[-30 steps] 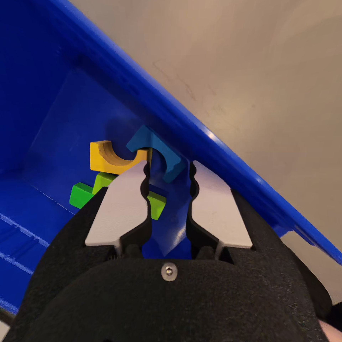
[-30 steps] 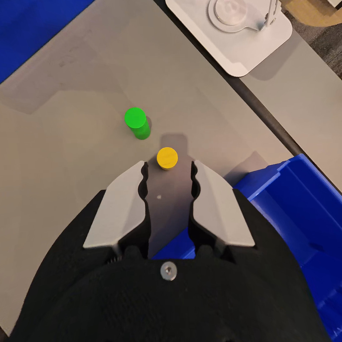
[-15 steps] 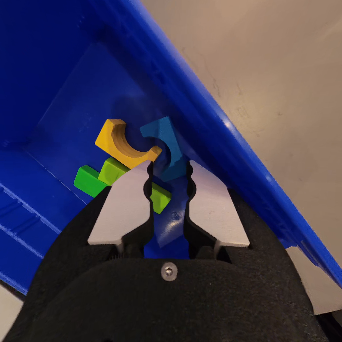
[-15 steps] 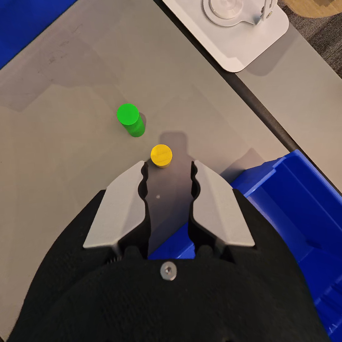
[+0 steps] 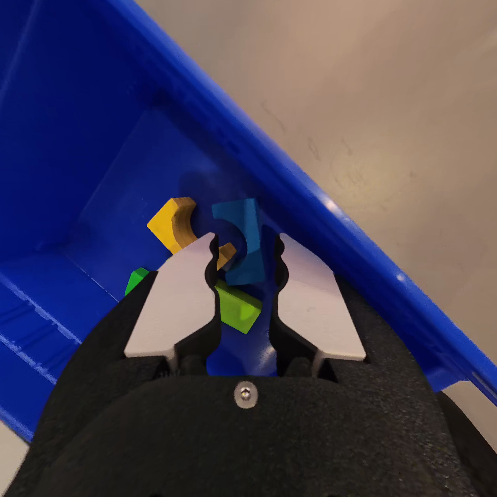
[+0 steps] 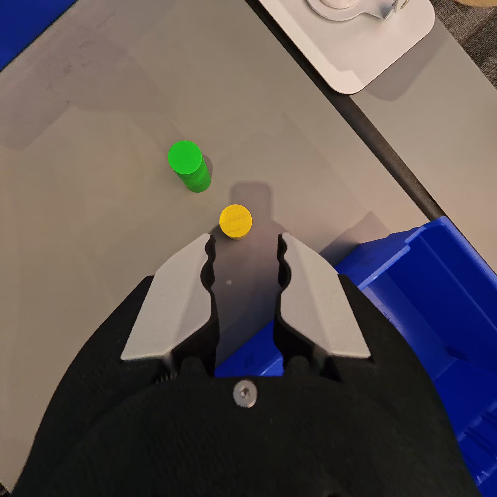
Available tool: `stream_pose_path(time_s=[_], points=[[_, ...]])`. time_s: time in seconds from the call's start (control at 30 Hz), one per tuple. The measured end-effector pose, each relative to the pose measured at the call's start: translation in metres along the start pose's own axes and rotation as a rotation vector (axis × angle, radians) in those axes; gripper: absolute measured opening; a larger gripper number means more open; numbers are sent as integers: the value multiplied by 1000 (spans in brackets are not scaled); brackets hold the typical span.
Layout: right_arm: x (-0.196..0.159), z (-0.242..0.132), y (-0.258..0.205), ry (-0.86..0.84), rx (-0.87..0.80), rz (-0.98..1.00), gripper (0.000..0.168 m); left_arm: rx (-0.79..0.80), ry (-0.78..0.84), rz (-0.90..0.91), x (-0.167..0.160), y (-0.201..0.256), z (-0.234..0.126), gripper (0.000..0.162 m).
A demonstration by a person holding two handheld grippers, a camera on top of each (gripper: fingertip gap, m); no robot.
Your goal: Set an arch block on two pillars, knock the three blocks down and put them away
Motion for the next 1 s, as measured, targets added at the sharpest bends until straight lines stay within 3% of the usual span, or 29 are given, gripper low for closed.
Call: stream_pose_path(time_s=[0.17,0.23,0.4,0.67,1.0], points=[[0,0,-1,0,4,-5,46,22,-57,7,-7,-4,12,34],[0,0,-1,-1,7,-5,46,4,-70,28,-8,0,15,16],[0,0,2,5,-3,-1,45,-16,-93,27,-12,1,10,12],[3,16,-6,16,59,-1,46,-141,122,-100,0,-6,-46,12],[-8,61,-11,-205,-26,-27,50,-132,275,-166,-1,-20,-93,12]])
Point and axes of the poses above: each gripper's, where its closed fingertips meet, z out along the fingers, x out of its top, y = z × x across the jaws, the point moved 3 cm from there along -z, back along the fingers, and after that the axes turned 9 degrees about -z, right-handed, at the moved point
